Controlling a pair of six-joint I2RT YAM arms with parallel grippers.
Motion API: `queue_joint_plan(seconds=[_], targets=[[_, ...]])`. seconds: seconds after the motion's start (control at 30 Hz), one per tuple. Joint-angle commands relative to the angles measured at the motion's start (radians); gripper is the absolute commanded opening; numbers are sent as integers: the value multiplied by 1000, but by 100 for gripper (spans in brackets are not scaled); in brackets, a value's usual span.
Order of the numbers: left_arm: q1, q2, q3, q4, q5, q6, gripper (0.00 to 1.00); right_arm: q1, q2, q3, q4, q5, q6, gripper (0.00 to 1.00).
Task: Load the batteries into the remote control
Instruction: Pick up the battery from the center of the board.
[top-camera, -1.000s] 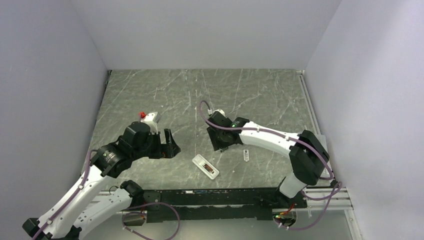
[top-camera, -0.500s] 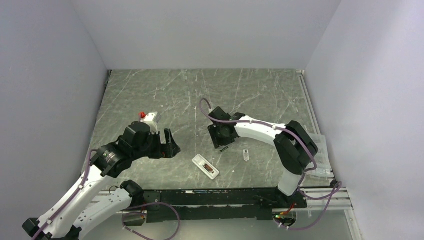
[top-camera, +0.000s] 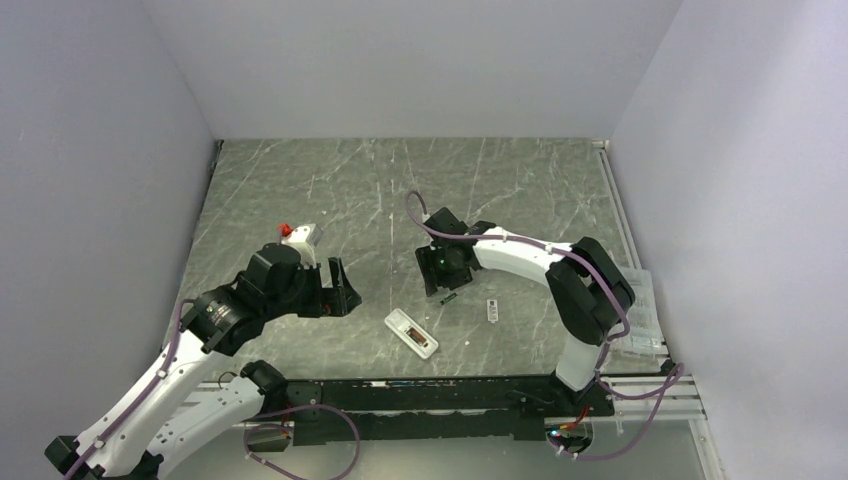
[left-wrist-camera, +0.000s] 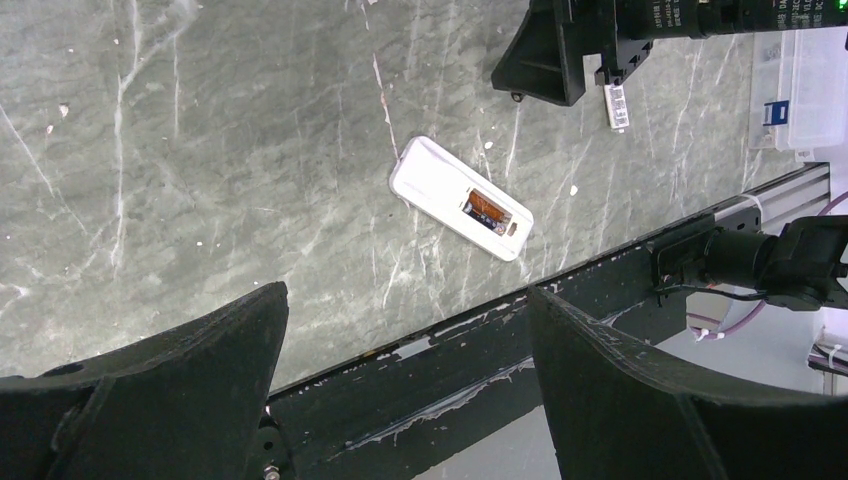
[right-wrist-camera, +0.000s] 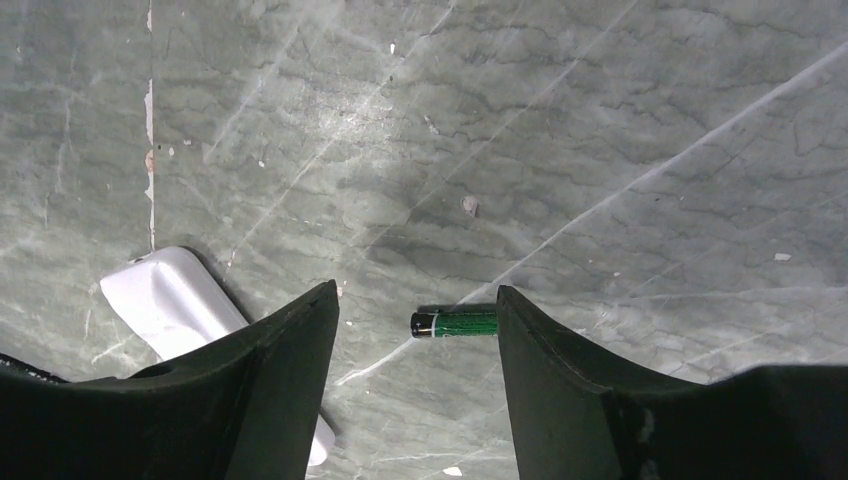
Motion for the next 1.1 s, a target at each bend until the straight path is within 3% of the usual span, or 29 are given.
queue_joint_plan(seconds=[0.0, 1.07], targets=[[-5, -1, 6, 27, 13, 9, 94, -10, 4, -17, 38, -47, -16, 63], [-5, 1, 5, 29, 25, 10, 94, -18, -88, -180, 9, 2, 19, 63]])
